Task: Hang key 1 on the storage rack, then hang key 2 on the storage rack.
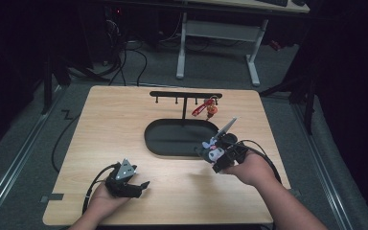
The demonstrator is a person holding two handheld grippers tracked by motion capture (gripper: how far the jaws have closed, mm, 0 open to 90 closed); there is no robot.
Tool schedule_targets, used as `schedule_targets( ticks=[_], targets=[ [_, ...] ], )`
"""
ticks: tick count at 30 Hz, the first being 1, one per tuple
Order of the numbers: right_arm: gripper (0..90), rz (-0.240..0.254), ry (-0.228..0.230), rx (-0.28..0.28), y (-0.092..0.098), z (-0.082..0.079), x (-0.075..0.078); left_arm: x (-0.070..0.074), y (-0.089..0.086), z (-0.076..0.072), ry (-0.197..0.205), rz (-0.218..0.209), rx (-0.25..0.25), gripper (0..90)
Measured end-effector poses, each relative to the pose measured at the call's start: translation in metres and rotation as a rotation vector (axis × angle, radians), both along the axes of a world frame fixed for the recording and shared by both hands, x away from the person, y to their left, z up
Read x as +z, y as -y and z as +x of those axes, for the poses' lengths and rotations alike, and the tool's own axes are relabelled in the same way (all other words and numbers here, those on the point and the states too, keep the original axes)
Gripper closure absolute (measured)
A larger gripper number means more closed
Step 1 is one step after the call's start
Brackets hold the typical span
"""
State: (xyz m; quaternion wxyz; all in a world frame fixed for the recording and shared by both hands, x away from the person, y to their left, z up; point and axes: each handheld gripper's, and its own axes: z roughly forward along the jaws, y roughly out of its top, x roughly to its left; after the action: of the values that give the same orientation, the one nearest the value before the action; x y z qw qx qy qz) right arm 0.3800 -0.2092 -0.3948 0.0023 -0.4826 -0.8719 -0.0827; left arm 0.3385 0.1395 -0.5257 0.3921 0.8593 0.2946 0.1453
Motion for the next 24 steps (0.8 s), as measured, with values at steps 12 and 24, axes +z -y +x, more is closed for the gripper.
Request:
schedule_targets(
  ticks=[12,24],
  targets=[
    [49.0,0.019,0.011,0.011,-0.007,0.018,0.032,0.000,0.002,0.000,0.008,0.006,-0.014,23.0],
    [48.9,0.032,0.004,-0.003,-0.004,0.036,0.056,0.002,-0.001,0.000,0.006,0.001,-0.003,22.9]
  ],
)
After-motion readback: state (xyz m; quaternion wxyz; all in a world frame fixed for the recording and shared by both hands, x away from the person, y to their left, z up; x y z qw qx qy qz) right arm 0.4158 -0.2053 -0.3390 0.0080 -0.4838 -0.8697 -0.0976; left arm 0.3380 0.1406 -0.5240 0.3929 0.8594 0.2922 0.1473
